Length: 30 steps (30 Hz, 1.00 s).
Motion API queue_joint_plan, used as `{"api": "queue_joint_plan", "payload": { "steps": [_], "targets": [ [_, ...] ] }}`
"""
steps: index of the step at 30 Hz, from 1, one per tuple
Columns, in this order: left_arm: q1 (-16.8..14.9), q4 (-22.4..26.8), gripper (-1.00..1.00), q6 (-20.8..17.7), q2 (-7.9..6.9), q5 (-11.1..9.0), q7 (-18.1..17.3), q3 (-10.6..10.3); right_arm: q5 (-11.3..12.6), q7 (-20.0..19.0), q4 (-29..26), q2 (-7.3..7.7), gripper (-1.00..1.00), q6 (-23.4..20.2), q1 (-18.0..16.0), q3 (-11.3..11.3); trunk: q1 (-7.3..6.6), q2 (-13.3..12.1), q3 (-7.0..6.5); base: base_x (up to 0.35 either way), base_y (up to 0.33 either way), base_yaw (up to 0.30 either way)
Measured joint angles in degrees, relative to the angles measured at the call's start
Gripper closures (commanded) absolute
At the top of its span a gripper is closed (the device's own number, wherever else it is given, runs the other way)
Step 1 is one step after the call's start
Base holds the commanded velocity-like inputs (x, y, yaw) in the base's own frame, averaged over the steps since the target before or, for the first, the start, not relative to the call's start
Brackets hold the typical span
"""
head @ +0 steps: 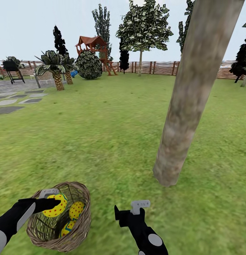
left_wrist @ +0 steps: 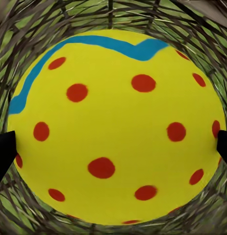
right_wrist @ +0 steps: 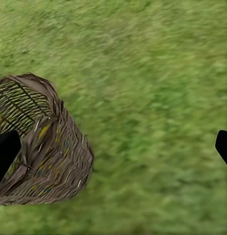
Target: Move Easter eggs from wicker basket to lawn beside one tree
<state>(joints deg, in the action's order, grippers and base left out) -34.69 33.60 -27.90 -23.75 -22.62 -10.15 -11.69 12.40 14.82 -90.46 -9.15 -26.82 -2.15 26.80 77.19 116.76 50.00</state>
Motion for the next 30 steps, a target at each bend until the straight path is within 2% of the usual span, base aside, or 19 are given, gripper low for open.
{"api": "queue_joint_plan", "payload": {
  "steps": [14, 19, 30],
  "targets": [
    [0.0, 0.0, 1.0, -2.2, -0.26, 0.0, 0.0, 0.1, 0.0, -0.2, -0.2, 0.09, -1.0, -0.6, 0.0, -0.1, -3.08, -5.6, -2.51, 0.0, 0.0, 0.0],
    [0.0, 2.2, 1.0, -2.9, -0.28, 0.0, 0.1, 0.0, 0.0, -0.2, -0.1, 0.09, -1.0, -0.6, 0.0, -0.1, -4.17, -7.6, -3.41, 0.0, 0.0, 0.0],
    [0.0, 2.5, 1.0, -4.0, -0.35, 0.1, 0.2, -0.1, 0.0, -0.2, 0.0, 0.01, -1.0, -0.6, 0.0, 0.0, -6.59, -12.0, -5.39, 0.0, 0.0, 0.0]
  ]
}}
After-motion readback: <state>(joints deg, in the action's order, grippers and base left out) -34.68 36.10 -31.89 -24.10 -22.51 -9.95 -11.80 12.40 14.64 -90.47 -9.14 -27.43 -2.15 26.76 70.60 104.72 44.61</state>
